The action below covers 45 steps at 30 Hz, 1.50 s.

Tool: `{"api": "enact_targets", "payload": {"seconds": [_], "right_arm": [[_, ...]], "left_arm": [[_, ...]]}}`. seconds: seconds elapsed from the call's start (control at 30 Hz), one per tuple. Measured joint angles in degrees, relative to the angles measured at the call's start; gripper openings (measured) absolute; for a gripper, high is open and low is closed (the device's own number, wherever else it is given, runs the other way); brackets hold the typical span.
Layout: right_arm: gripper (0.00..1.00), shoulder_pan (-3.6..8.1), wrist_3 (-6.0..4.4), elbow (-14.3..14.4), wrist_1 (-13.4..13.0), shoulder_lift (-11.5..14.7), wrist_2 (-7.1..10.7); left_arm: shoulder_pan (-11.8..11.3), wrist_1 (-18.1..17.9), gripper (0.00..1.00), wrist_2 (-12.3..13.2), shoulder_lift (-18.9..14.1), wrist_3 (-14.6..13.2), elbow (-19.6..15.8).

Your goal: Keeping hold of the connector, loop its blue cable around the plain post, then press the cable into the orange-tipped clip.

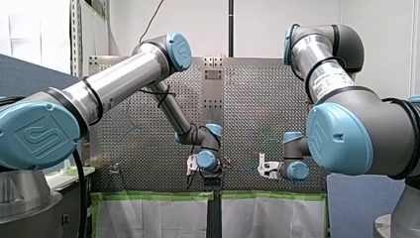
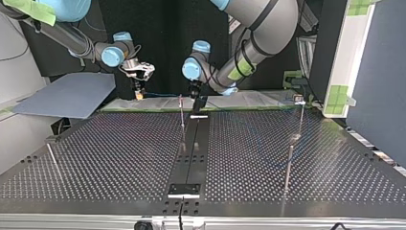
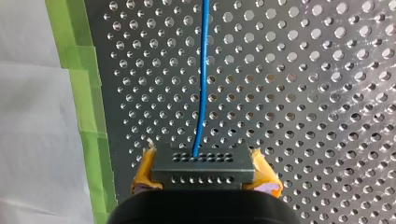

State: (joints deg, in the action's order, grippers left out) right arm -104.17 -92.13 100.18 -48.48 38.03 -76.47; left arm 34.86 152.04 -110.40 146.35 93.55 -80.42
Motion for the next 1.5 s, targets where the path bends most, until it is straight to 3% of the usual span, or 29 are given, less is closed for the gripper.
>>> {"api": "enact_targets", "payload": {"seconds": [0.13, 0.4, 0.83, 0.93, 1.1, 1.2, 1.33, 1.5], "right_arm": [[0.11, -0.26, 0.32, -0.02, 0.33, -0.02, 0.13], [0.11, -0.14, 2.25, -0.04, 2.81, -0.03, -0.13], [0.11, 0.65, 2.73, -0.82, 3.6, 0.23, -0.35], [0.11, 0.55, 3.49, -0.87, 4.02, 0.26, -0.41], [0.11, 0.46, 5.87, -0.86, 5.24, 0.39, -0.69], [0.11, 0.5, 6.74, -0.84, 5.51, 0.65, -0.65], [0.11, 0.64, 6.78, -0.85, 5.62, 1.31, -0.5], [0.11, 0.85, 5.75, -0.83, 5.63, 2.41, 0.0]], "left_arm": [[-0.15, 1.29, 0.0, -0.92, 0.01, -0.14, 0.28], [0.51, 4.88, 0.0, -3.28, 0.02, -0.84, -0.03], [-0.09, 5.38, 0.0, -2.54, -0.36, -0.84, -0.07], [0.06, 5.38, 0.0, -2.58, -0.75, -0.89, -0.14], [0.63, 5.44, 0.0, -2.65, -1.53, -0.91, -0.17], [0.84, 5.46, 0.0, -2.64, -1.83, -0.88, -0.47], [0.79, 5.38, 0.0, -2.47, -2.0, -0.79, -0.7], [0.48, 5.24, 0.0, -1.91, -2.26, -0.75, -0.75]]}}
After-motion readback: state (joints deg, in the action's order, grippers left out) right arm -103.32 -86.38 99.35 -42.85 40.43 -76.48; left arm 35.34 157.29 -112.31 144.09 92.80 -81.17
